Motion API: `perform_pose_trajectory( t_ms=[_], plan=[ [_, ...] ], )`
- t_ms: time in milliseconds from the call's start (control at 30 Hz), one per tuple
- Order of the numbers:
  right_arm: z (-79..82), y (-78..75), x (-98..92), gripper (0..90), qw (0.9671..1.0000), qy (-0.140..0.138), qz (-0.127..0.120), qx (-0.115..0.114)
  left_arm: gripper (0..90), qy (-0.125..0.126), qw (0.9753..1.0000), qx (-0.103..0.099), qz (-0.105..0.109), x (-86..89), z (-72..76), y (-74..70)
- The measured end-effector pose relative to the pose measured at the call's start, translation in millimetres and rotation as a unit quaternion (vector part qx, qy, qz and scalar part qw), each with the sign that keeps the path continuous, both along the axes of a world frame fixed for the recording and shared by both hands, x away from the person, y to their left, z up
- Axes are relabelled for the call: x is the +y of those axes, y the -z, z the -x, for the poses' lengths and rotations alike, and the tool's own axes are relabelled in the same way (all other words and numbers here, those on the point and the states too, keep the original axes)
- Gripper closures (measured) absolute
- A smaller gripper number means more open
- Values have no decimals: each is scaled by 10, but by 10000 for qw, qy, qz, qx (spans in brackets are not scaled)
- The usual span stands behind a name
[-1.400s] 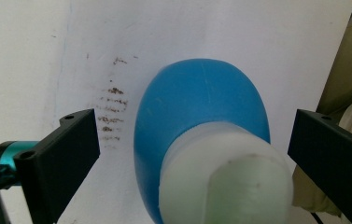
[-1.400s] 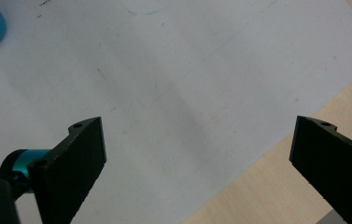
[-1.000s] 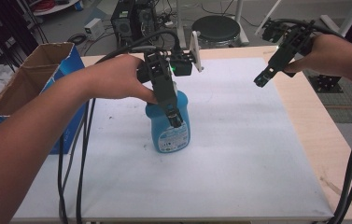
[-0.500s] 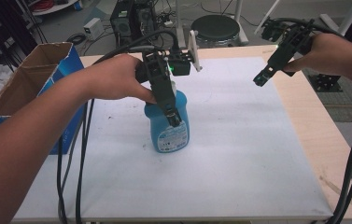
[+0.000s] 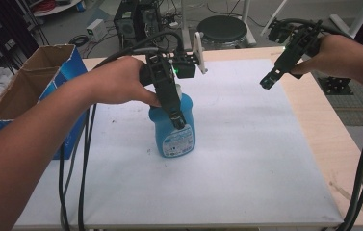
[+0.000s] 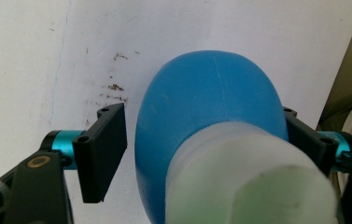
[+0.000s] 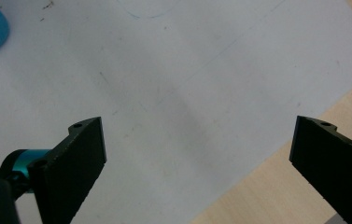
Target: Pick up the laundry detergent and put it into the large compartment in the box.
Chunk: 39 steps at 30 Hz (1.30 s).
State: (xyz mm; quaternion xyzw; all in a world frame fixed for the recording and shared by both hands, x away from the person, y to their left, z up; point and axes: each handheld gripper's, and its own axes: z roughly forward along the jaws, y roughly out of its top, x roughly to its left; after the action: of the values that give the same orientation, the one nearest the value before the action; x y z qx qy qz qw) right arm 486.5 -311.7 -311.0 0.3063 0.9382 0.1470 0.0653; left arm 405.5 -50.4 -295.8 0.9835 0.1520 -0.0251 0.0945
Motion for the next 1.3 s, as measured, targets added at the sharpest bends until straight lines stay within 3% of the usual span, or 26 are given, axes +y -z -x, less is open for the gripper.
perform_pose_trajectory(
  t_ms=[200,267,633,733,933,1067,1100,1133,1300],
  plan=[
    [-2,-1,-11,28,10000,2,-4,-7,301,8,10000,2,-48,-7,-1,10],
    [-2,-2,-14,28,10000,11,-12,-4,375,52,10000,69,25,-6,3,-3],
    [1,-9,-16,28,10000,0,-27,-14,378,48,10000,29,-14,-2,25,-15],
    [6,-13,-23,28,10000,25,-30,-6,379,-73,10000,21,-13,32,26,-62],
    [16,-26,-48,28,10000,21,-34,-24,379,-457,9988,-121,96,156,43,-337],
    [27,-41,-51,28,10000,39,-45,-26,379,-600,9979,-185,144,291,66,-584],
    [27,-41,-51,28,10000,39,-45,-26,378,-600,9979,-185,144,291,66,-584],
    [29,-43,-51,28,10000,34,-53,-34,378,-677,9974,-199,144,368,71,-720],
    [42,-54,-62,28,10000,38,-69,-40,379,-787,9964,-287,94,571,110,-1053]
  ],
)
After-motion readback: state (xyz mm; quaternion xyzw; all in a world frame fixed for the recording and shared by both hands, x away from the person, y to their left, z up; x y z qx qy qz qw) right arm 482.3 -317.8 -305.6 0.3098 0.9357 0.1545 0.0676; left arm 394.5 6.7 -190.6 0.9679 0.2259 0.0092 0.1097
